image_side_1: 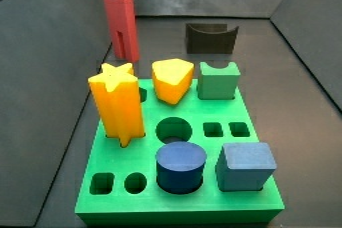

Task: Pick up the double-square object. Move up. Move to above the board. Insert the double-square object.
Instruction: Pick up the double-square object.

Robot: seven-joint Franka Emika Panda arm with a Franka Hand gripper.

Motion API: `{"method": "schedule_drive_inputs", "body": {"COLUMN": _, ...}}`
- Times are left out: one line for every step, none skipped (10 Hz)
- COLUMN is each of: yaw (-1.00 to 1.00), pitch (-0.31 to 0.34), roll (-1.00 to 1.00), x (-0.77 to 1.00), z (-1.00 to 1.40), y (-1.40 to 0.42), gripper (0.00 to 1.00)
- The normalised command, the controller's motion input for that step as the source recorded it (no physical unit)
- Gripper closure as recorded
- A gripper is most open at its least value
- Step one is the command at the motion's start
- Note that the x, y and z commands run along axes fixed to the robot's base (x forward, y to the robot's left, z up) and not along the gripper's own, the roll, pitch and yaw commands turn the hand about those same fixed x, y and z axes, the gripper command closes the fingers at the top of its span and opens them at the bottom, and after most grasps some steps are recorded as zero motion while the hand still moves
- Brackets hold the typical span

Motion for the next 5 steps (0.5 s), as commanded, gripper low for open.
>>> {"method": "schedule_drive_inputs", "body": {"yaw": 0.00, "pitch": 0.000, "roll": 0.00, "x": 0.00, "z": 0.00, "y": 0.00, "gripper": 0.00}}
{"method": "schedule_drive_inputs", "body": {"yaw": 0.01, "pitch": 0.000, "roll": 0.04, "x": 0.00, "z": 0.00, "y": 0.00, "gripper": 0.00}}
{"method": "schedule_drive_inputs", "body": {"yaw": -0.27, "pitch": 0.000, "roll": 0.00, "x": -0.39, "z": 0.00, "y": -0.06, "gripper": 0.00}}
{"method": "schedule_drive_inputs", "body": {"yaw": -0.47, "pitch": -0.039, "roll": -0.03, "x": -0.52, "z": 0.00, "y": -0.25, "gripper": 0.00}}
{"method": "schedule_drive_inputs", "body": {"yaw": -0.55, "pitch": -0.037, "roll": 0.00, "x": -0.48, "z": 0.00, "y": -0.19, "gripper": 0.00}}
